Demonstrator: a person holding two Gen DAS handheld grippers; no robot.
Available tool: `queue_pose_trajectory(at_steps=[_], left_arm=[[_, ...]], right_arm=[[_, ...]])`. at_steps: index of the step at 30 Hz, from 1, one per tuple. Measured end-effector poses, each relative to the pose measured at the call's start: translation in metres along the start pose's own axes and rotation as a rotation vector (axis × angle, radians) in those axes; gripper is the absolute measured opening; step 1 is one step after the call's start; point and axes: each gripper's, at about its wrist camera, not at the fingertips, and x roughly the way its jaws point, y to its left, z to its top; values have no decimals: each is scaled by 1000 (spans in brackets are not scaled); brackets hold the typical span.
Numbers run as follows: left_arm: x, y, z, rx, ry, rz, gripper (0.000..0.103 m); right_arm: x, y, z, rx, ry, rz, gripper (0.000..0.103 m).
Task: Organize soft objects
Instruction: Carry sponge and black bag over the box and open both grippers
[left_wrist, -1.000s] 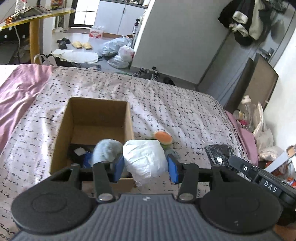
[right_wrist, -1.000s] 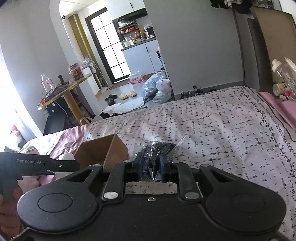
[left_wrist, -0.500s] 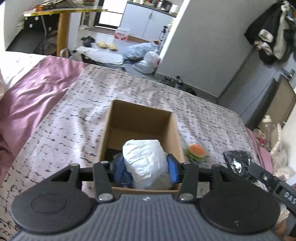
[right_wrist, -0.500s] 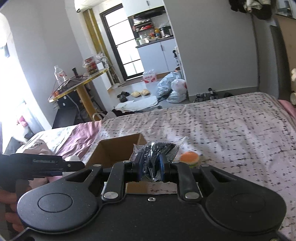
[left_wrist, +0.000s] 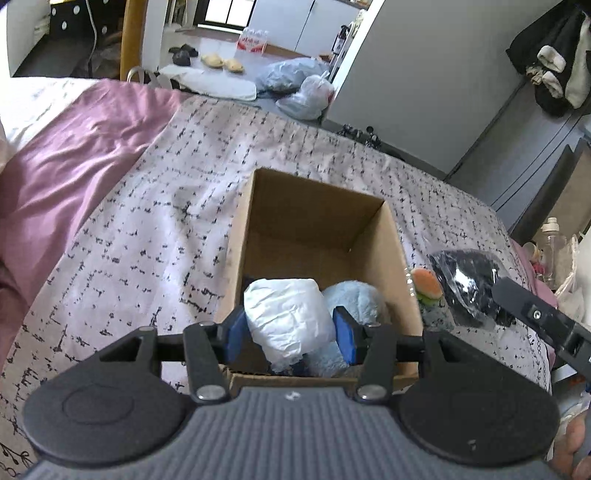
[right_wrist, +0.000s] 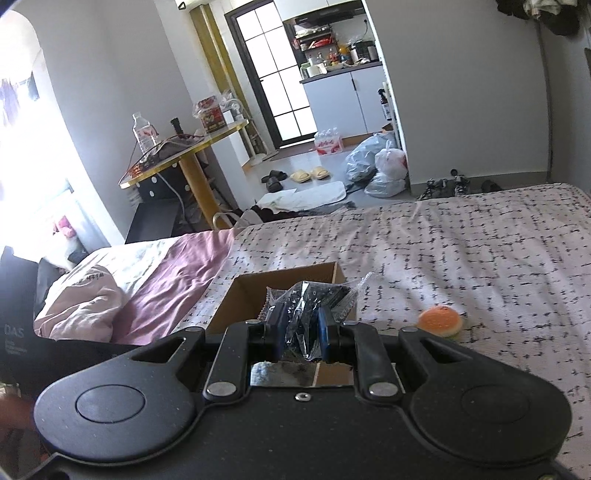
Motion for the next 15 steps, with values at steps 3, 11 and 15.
queue_pose_trajectory(at_steps=[3, 11, 15], left_arm=[[8, 5, 0, -20, 24, -18, 52], [-5, 12, 3, -67, -3, -44, 59], [-15, 18, 7, -101, -28, -26, 60]], right_arm=[[9, 5, -2, -9, 15, 10, 18], [25, 14, 0, -8, 33, 32, 18], [32, 21, 4, -9, 36, 47, 18]])
